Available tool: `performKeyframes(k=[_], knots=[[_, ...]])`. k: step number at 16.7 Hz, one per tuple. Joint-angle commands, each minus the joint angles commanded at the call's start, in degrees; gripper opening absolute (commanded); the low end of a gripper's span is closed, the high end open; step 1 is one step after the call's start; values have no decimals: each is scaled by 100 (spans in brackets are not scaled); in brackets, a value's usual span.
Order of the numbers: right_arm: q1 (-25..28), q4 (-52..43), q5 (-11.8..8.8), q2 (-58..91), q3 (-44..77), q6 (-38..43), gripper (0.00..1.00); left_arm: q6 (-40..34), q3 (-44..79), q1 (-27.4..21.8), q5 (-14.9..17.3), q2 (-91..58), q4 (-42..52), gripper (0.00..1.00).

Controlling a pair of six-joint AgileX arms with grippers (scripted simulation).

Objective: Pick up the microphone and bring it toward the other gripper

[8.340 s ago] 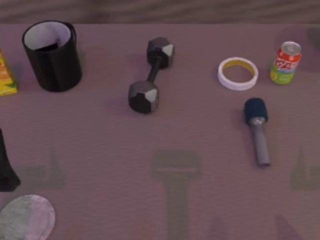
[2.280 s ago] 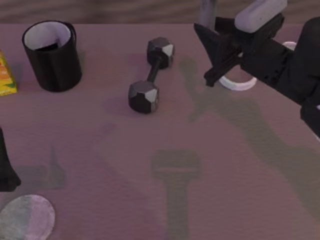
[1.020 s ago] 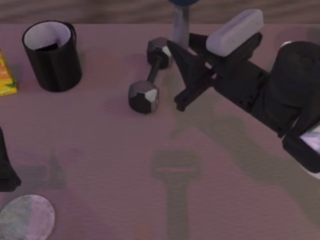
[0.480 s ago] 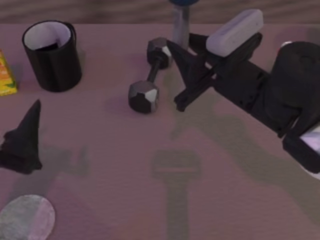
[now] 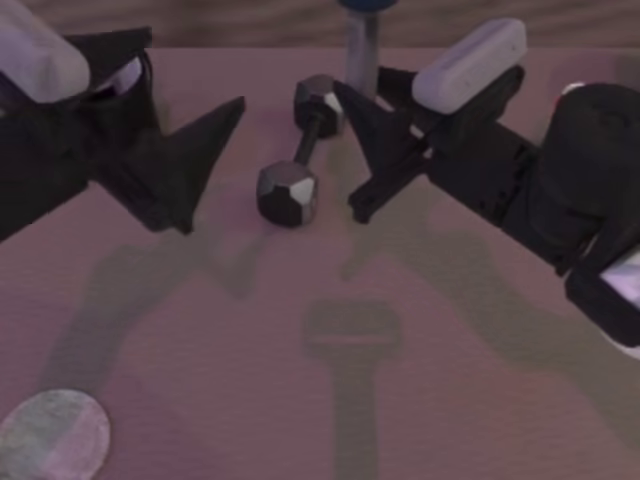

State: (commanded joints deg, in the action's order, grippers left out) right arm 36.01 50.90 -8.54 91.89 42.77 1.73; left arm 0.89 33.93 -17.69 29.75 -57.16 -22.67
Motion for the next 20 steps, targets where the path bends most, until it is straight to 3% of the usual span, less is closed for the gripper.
performKeyframes(k=[5, 11, 14, 20], knots=[[0, 0, 0, 0, 0, 0, 0, 26, 592, -330, 558, -1124, -378, 100], [0, 0, 0, 0, 0, 0, 0, 26, 608, -331, 565, -1168, -388, 100], [0, 0, 0, 0, 0, 0, 0, 17, 955, -560, 373, -1581, -507, 100], [0, 0, 0, 0, 0, 0, 0, 0, 2058, -1271, -314, -3082, -868, 100]])
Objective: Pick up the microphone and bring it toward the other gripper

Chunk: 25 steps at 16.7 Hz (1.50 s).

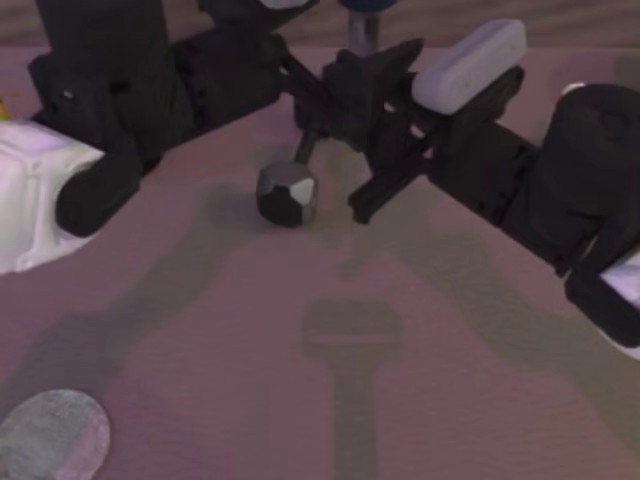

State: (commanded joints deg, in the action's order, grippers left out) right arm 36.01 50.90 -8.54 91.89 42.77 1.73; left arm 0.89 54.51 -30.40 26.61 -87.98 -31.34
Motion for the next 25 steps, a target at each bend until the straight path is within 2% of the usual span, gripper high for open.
performKeyframes(k=[5, 18, 25], knots=[[0, 0, 0, 0, 0, 0, 0, -6, 143, -103, -99, -156, -41, 100], [0, 0, 0, 0, 0, 0, 0, -6, 143, -103, -99, -156, -41, 2], [0, 0, 0, 0, 0, 0, 0, -6, 143, -103, -99, -156, -41, 0]])
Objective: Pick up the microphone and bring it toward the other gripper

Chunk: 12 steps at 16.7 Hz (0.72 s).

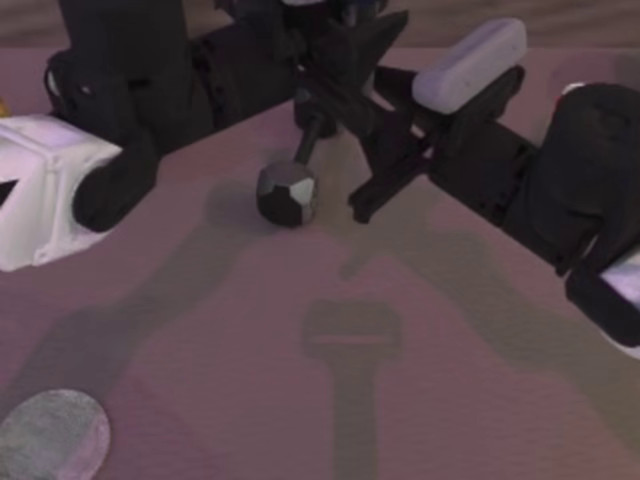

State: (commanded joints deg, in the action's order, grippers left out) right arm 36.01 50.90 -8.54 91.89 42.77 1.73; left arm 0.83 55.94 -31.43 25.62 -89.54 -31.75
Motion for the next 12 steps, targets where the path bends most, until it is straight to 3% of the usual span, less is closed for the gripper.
performKeyframes(k=[2, 12], knots=[[0, 0, 0, 0, 0, 0, 0, 0, 0, 0, 0, 0, 0, 0], [0, 0, 0, 0, 0, 0, 75, 0, 0, 0, 0, 0, 0, 0]])
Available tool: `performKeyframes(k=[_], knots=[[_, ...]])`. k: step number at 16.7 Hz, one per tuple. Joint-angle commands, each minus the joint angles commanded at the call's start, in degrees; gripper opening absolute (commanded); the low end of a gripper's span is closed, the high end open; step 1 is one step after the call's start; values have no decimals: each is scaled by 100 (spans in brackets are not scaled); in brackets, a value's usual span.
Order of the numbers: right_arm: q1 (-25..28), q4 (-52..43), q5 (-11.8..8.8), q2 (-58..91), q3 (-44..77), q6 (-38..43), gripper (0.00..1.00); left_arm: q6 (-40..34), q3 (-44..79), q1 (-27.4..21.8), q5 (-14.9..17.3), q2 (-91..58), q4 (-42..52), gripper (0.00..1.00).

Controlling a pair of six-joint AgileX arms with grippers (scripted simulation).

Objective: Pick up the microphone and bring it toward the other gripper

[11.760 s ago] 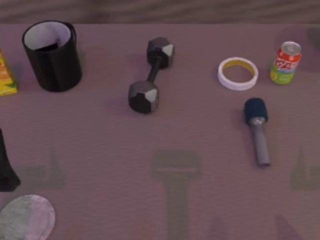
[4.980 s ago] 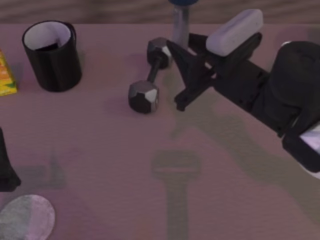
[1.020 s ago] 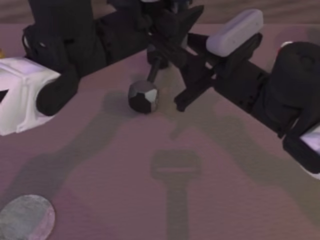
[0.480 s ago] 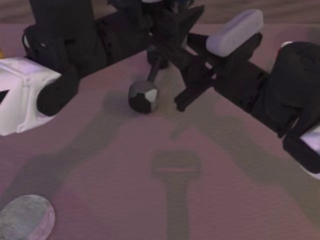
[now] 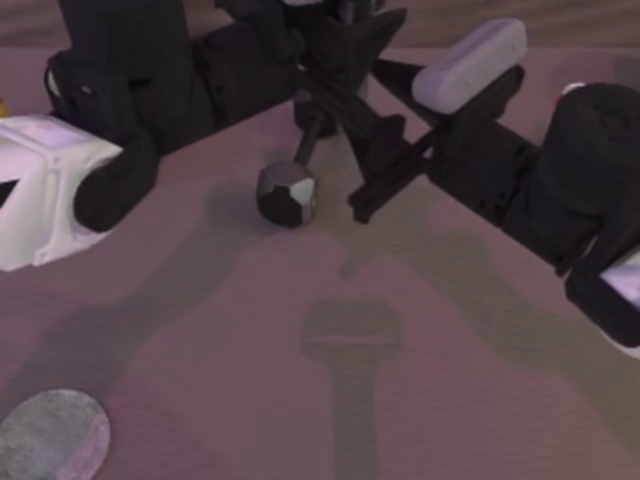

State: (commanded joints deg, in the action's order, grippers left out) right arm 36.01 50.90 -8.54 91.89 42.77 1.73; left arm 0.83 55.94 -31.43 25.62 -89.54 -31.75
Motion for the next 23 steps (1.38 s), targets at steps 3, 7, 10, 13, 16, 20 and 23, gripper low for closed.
performKeyframes(k=[3, 7, 10, 13, 16, 20, 23], knots=[[0, 0, 0, 0, 0, 0, 98, 0, 0, 0, 0, 0, 0, 0], [0, 0, 0, 0, 0, 0, 100, 0, 0, 0, 0, 0, 0, 0], [0, 0, 0, 0, 0, 0, 100, 0, 0, 0, 0, 0, 0, 0], [-4, -4, -4, -19, -18, 0, 100, 4, -9, 9, 7, 8, 3, 0], [-68, -58, -66, -422, -392, -9, 100, -32, -133, 233, 204, 113, 34, 0], [-169, -145, -215, -1314, -1172, 1, 100, 13, -374, 740, 653, 387, 62, 0], [-196, -152, -277, -1593, -1435, 6, 100, 39, -453, 929, 807, 490, 65, 0]])
